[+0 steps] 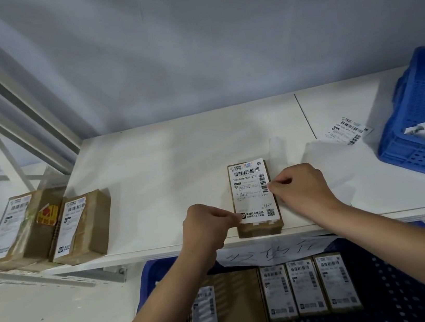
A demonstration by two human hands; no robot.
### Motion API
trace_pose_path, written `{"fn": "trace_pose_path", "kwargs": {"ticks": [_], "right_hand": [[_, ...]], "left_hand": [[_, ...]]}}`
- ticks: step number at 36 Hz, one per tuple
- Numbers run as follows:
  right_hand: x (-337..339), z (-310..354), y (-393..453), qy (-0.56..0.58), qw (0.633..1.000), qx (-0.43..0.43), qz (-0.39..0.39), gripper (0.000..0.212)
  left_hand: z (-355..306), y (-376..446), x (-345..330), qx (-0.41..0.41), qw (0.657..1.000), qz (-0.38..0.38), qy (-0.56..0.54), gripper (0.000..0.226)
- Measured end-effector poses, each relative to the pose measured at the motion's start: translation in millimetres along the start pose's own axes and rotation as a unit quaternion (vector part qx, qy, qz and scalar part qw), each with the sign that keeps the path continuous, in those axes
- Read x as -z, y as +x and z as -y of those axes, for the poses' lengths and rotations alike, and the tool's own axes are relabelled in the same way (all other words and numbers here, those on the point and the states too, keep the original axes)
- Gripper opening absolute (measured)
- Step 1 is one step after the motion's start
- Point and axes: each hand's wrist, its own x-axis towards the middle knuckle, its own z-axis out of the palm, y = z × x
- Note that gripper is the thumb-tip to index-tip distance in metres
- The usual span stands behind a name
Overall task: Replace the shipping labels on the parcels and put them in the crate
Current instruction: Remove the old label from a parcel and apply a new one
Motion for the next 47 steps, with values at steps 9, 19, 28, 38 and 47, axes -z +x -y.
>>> {"fn": "trace_pose_path", "kwargs": {"ticks": [9, 19, 28, 38, 47], "right_hand": [[0.6, 2.7, -2.3, -0.001, 1.0, -0.009, -0.001, 0.017], [-1.8, 3.2, -2.9, 0.008, 1.0, -0.017, -0.005, 0.016], [-2.8, 3.3, -1.6, 0.011, 1.0, -0.011, -0.005, 0.021], [-5.9, 1.0, -1.2, 0.04, 0.999, -0.01, -0.005, 0.023], [-7.1, 0.0, -1.1, 0.032, 0.999, 0.001, -0.006, 0.022]], "left_hand": [[1.3, 1.2, -1.2, 0.003, 1.0, 0.005, 0.006, 0.01], [4.1, 3.2, -2.7, 0.012, 1.0, 0.008, 0.007, 0.011], [2.9, 3.0, -4.8, 0.005, 1.0, -0.003, 0.02, 0.009], [1.9, 1.5, -5.0, 0.005, 1.0, -0.005, 0.027, 0.008], [1.0, 0.7, -6.7, -0.003, 0.999, -0.017, 0.045, 0.007]]}}
